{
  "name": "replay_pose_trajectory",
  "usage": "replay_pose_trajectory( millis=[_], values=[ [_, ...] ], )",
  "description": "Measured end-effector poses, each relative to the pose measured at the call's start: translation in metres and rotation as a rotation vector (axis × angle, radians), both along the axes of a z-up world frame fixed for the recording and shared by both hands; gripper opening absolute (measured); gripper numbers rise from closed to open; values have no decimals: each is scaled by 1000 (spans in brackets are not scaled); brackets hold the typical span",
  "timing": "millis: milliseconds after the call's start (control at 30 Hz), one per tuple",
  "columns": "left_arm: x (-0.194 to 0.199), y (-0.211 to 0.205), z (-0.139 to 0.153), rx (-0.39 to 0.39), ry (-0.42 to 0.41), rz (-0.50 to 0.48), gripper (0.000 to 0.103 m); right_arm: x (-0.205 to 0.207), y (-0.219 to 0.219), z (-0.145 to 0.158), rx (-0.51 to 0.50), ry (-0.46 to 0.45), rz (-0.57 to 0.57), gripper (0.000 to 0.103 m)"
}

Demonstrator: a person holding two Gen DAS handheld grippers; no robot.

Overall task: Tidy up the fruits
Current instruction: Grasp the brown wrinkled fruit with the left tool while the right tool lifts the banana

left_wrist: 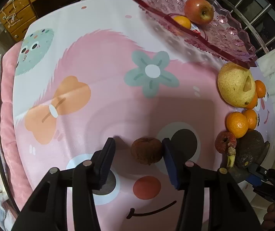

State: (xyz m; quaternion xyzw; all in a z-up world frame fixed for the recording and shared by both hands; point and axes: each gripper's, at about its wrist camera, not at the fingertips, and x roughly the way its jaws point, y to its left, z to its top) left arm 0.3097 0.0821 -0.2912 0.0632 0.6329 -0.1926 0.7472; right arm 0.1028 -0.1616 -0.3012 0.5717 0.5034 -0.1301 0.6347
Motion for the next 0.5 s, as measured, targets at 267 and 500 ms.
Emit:
replay_pose_trajectory(
  millis=[267, 500],
  values=[
    [-3, -10, -3, -32, -22, -20, 30, -12, -5, -6, 19, -22, -46, 34],
    [-5, -7, 7, -33, -38, -29, 29, -19, -3, 1, -6, -14, -54, 32]
  ],
)
